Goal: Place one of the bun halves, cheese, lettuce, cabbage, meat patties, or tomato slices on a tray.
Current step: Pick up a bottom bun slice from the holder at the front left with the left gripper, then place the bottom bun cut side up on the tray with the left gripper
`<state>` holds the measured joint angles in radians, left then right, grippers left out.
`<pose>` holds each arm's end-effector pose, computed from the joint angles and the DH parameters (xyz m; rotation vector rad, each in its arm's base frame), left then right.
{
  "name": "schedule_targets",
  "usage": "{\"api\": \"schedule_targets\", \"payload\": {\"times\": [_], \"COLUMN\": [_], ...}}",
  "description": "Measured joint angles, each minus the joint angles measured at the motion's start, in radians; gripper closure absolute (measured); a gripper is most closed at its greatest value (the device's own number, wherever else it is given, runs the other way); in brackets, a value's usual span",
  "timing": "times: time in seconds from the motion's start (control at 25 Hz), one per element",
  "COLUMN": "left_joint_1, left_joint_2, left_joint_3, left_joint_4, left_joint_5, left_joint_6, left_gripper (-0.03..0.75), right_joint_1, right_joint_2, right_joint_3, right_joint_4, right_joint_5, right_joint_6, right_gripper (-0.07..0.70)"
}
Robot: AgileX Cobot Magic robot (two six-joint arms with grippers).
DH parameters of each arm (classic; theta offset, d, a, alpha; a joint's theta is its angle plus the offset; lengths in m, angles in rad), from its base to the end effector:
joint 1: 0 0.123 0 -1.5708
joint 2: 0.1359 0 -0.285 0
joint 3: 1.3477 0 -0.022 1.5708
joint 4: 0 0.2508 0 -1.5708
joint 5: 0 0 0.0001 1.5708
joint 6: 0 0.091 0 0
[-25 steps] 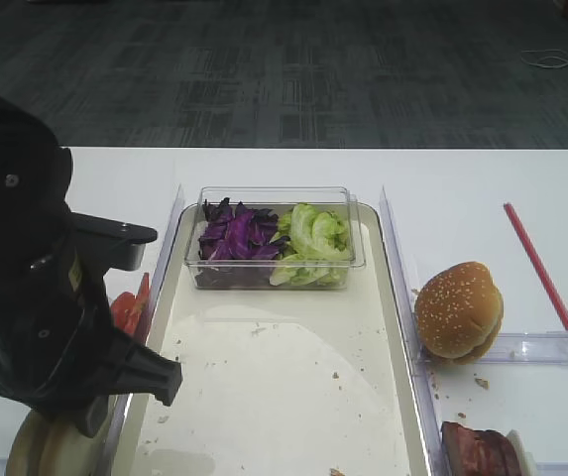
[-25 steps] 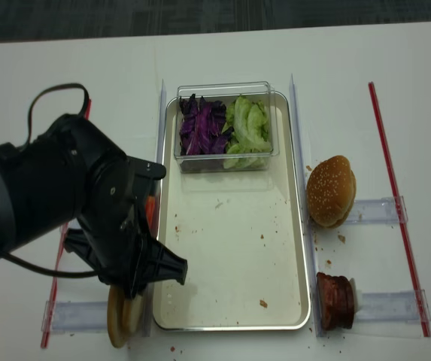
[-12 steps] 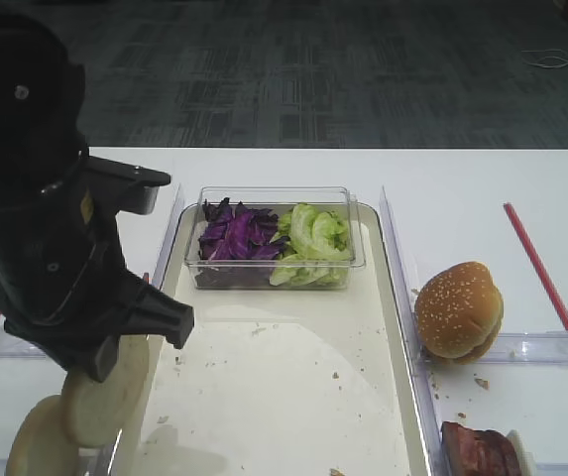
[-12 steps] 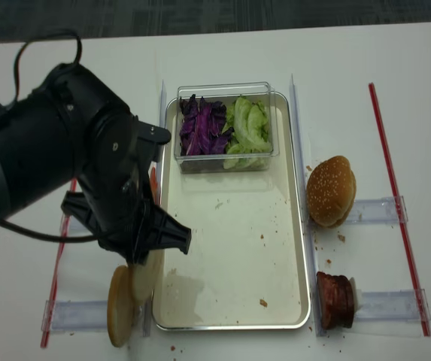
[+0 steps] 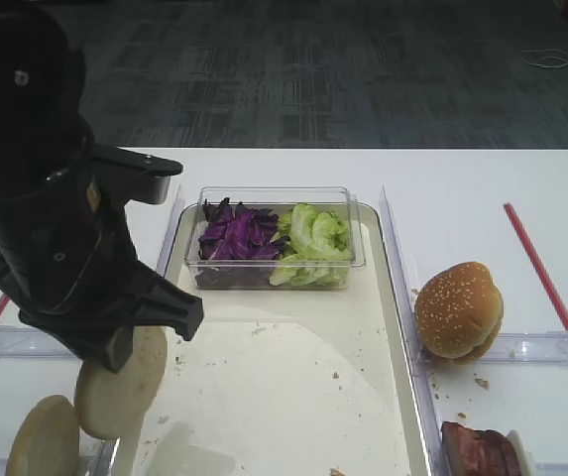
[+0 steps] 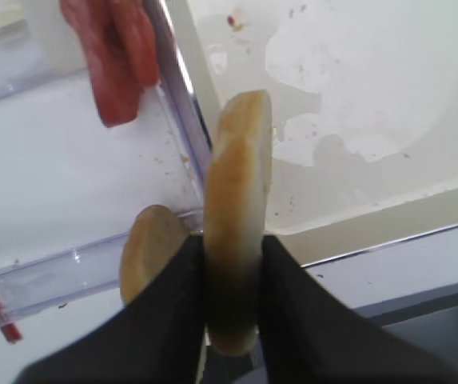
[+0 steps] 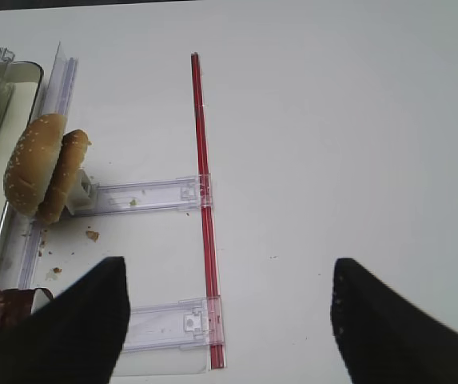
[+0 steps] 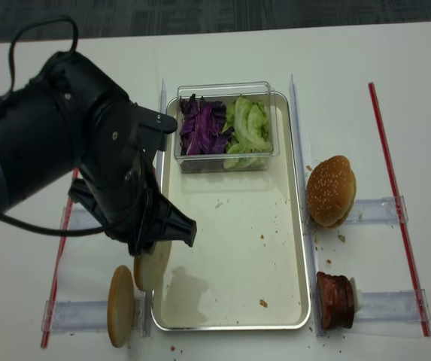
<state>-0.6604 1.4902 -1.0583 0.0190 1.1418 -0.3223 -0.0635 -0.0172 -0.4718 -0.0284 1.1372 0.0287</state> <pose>0.2117 -0.1624 0.2528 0.5254 3.0133 -0.0371 -0.0078 -0.0019 0.2634 0.1007 2.1296 -0.0550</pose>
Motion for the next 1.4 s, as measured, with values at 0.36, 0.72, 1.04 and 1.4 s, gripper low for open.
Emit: {"api": "schedule_targets", "payload": {"times": [0.36, 0.72, 1.04, 1.4], "left_joint_1": [0.146, 0.279, 0.304, 0.307], "left_joint_2": [0.000, 0.000, 0.000, 0.084], "left_joint_3": [0.000, 0.165, 0.356, 0.425], "left_joint_4": [-0.272, -0.824, -1.354, -1.562], "left_joint_5": [-0.096, -0.214, -0.318, -0.337], "left_joint_6": [0.208, 0.642, 1.091, 1.279], "left_gripper": [0.569, 0.569, 0.569, 0.569], "right_joint_1": [0.000, 0.000, 0.000, 0.000], "right_joint_2": [0.000, 0.000, 0.000, 0.000], "right_joint_3": [0.000, 0.000, 0.000, 0.000], "right_joint_4": [0.000, -0.001, -0.001, -0.001], "right_joint_5": [0.000, 0.000, 0.000, 0.000], "right_joint_6": [0.000, 0.000, 0.003, 0.003], "right_gripper": [0.101, 0.101, 0.101, 0.101]}}
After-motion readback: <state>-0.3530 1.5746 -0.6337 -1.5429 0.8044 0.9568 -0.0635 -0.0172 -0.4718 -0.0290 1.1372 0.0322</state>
